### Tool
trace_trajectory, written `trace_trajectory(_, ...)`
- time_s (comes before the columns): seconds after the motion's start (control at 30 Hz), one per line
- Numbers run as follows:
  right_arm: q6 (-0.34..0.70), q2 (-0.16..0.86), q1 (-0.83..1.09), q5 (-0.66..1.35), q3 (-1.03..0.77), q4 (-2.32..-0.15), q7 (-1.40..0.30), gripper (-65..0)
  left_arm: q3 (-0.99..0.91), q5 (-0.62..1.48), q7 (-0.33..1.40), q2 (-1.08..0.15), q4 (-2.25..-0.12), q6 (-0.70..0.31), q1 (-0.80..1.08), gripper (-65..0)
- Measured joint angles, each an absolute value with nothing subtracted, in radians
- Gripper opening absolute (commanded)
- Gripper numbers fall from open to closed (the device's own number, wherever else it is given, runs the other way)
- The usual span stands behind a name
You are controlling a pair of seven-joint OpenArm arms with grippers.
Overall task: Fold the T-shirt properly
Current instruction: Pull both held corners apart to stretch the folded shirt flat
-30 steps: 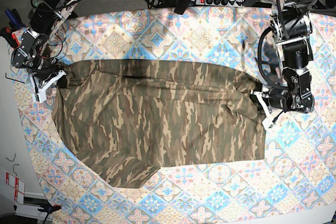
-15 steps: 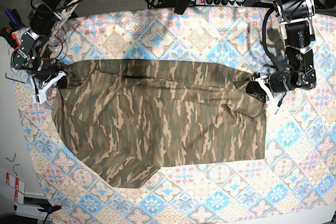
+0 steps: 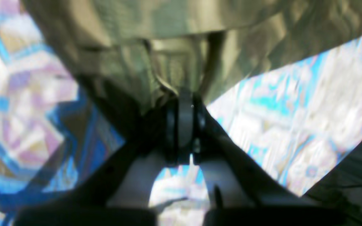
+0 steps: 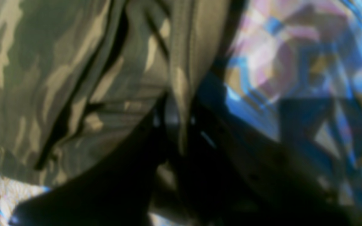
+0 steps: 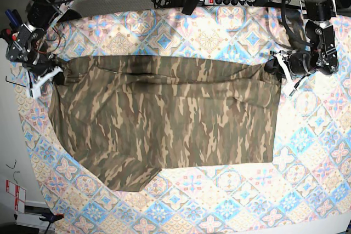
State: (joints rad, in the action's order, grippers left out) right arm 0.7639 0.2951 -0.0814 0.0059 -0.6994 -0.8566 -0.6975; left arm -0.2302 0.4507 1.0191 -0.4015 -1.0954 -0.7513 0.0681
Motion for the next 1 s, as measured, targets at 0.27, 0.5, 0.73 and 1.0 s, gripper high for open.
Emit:
trace_trajectory(0.27, 0.764, 0.310, -0.024, 0.009, -0.692, -0.861, -0.641, -64.0, -0.247, 0.455, 1.037, -0.409, -1.162, -0.745, 0.141, -65.0)
trace_trajectory(0.5, 0.764, 0.340, 0.007, 0.009, -0.622, -0.866, -0.613, -64.0, -0.253, 0.480, 0.998, -0.429, -1.163, -0.743, 0.189, -65.0)
trace_trajectory(0.73, 0.764, 0.339, 0.018, 0.002, -0.617, -0.899, -0.613, -63.9, -0.253, 0.492, 0.950, -0.453, -1.163, -0.762, 0.230, -65.0)
trace_trajectory(1.0, 0.764, 0.316, -0.006, -0.056, -0.614, -0.968, -0.711, -63.9, -0.252, 0.474, 1.065, -0.435, -1.163, -0.766, 0.176, -65.0)
